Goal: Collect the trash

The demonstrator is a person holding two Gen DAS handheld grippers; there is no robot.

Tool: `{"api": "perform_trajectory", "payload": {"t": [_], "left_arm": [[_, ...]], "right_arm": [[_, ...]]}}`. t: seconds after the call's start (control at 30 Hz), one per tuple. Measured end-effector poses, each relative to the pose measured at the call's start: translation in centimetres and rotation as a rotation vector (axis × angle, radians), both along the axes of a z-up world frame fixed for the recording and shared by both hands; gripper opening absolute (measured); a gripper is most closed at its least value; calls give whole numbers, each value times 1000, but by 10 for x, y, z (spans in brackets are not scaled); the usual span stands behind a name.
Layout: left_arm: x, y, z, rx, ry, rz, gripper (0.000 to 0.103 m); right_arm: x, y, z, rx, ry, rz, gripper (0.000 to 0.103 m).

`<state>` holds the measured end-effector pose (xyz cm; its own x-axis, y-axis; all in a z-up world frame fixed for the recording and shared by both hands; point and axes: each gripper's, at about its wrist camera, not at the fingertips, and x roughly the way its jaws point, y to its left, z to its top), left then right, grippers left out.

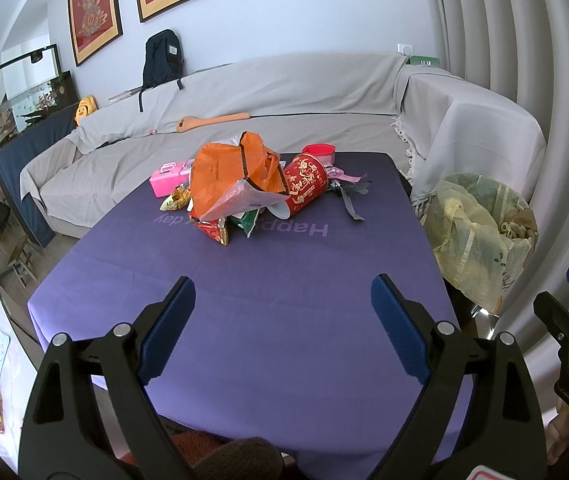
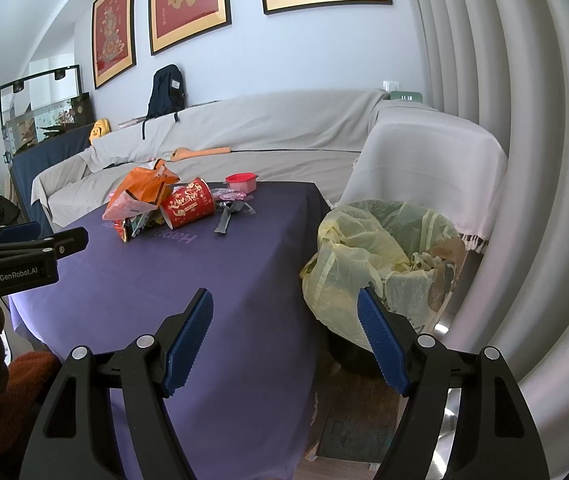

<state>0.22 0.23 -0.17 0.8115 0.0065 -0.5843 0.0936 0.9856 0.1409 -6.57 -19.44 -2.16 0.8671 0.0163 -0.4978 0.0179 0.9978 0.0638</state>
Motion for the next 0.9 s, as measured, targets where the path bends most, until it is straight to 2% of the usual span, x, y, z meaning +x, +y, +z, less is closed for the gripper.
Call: {"api": "perform_trajectory", "payload": {"t": [0.73,0.9], "left_arm": [[1,0,0,-1,5,0,85],[6,4,-3,-16,30,-2,85]], "right_arm": [[-2,1,0,-1,5,-2,71],[-2,0,-4,-12,7,-20,71]]}}
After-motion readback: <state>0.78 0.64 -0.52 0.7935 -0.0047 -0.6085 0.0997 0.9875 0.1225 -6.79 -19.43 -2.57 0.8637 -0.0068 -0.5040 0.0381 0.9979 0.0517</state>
